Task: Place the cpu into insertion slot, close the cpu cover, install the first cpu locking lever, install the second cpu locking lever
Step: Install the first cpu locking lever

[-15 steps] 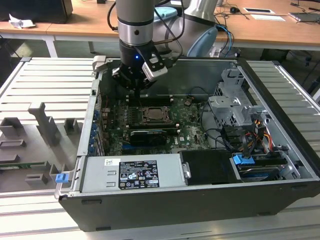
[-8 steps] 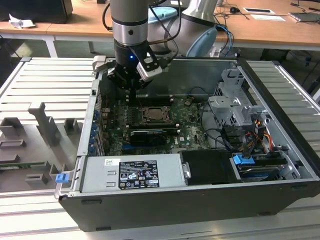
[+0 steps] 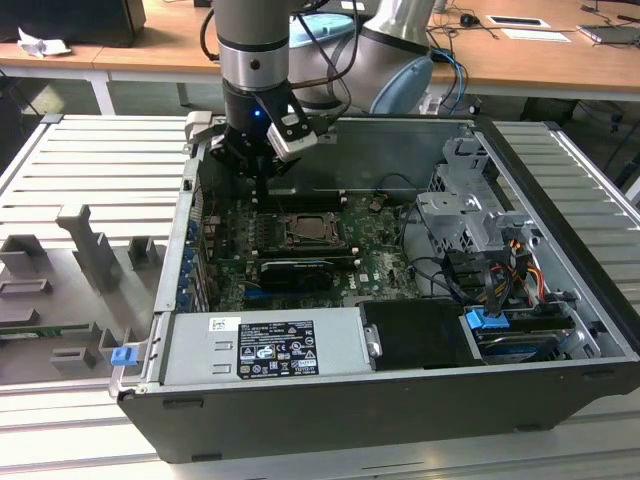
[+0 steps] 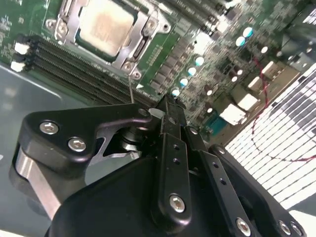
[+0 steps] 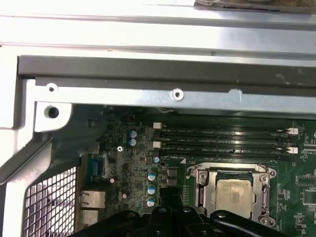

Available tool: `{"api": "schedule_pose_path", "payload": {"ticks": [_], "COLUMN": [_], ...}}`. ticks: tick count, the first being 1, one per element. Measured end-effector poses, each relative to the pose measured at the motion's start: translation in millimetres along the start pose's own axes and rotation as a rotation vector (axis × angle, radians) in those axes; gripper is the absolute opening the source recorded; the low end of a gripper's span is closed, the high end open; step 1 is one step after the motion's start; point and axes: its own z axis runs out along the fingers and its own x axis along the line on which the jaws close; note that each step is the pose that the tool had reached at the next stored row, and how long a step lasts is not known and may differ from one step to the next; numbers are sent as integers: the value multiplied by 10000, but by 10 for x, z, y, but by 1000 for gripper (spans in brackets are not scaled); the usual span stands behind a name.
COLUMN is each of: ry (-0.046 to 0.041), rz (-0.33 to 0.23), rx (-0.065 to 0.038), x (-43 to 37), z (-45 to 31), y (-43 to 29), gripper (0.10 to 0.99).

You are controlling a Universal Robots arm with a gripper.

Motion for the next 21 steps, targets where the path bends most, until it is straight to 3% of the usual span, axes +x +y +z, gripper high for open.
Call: {"api": "schedule_pose_path", "payload": {"ticks": [3,6,13,21], "ry": [1,0,1,1], "rz": [-4,-4,-5,-5], "rx": [0,0,4,3], "x": [-3,-7,-22,-130], "z": [20,34,37,37], "y": [97,143,164,161], "gripper": [106,106,106,106]}}
